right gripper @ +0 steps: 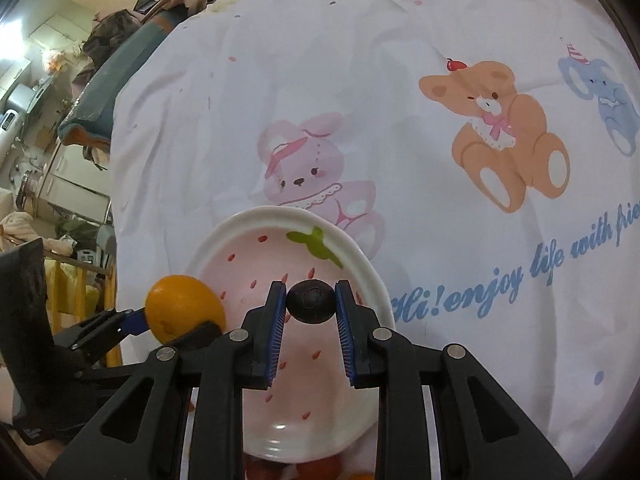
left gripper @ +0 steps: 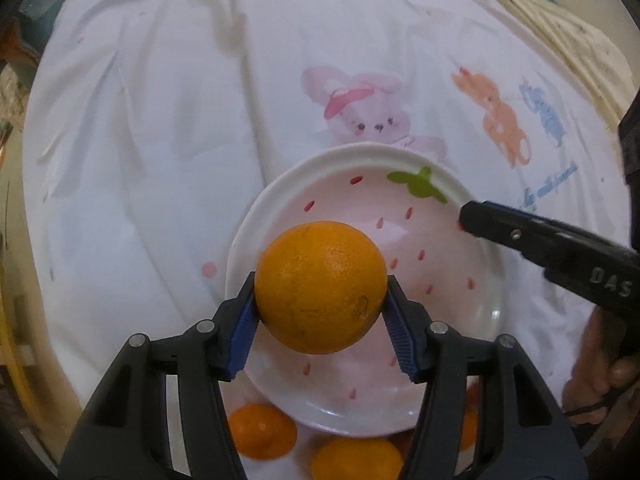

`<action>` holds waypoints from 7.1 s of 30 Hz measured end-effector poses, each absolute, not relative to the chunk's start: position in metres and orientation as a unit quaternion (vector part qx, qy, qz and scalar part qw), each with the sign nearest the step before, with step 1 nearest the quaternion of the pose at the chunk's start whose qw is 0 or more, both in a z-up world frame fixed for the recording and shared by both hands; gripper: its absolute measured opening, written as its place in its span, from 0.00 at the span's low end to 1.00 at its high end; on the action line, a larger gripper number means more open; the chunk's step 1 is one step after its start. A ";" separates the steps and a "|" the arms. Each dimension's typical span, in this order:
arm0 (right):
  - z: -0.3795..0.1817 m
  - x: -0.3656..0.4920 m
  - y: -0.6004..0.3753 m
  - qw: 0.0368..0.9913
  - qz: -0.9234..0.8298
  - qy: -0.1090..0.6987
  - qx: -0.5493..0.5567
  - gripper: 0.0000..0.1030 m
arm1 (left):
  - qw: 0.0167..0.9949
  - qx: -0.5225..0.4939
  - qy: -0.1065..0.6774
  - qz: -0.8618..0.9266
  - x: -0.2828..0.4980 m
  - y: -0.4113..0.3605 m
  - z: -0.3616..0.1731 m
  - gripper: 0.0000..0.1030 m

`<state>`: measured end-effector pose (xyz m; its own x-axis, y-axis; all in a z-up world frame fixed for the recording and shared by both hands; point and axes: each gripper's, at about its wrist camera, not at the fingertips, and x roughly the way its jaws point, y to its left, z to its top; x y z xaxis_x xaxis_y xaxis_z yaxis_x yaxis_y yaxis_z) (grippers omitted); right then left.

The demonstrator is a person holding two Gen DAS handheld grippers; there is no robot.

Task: Organize fruits
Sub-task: 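Carry the orange and plum onto the pink plate and open both tools, then lift both open tools away from the plate, then grasp the second large orange with the left tool while the right tool grasps another dark plum, then carry both fruits to the plate and open the right tool to drop the plum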

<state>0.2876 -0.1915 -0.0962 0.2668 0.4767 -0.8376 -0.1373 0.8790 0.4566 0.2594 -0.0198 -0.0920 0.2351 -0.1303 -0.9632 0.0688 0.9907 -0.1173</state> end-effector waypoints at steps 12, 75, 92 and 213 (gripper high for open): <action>-0.106 0.292 -0.192 0.770 0.192 0.585 0.166 0.27 | 0.788 -0.049 0.612 -0.057 0.271 -0.017 -0.108 0.54; -0.027 0.153 -0.240 0.841 0.103 0.522 0.096 0.87 | 0.871 -0.075 0.486 0.012 0.141 0.010 -0.007 0.87; -0.037 0.094 -0.248 0.833 0.109 0.531 0.110 0.87 | 0.857 -0.090 0.508 0.012 0.103 0.005 -0.023 0.87; -0.067 0.242 -0.206 0.764 0.206 0.584 0.183 0.23 | 0.821 -0.065 0.566 0.037 0.182 0.003 -0.050 0.52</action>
<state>0.2417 -0.2057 -0.0675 0.2332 0.5284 -0.8164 -0.1007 0.8481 0.5202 0.1820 0.0028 -0.0504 0.3555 -0.0131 -0.9346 -0.1340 0.9889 -0.0648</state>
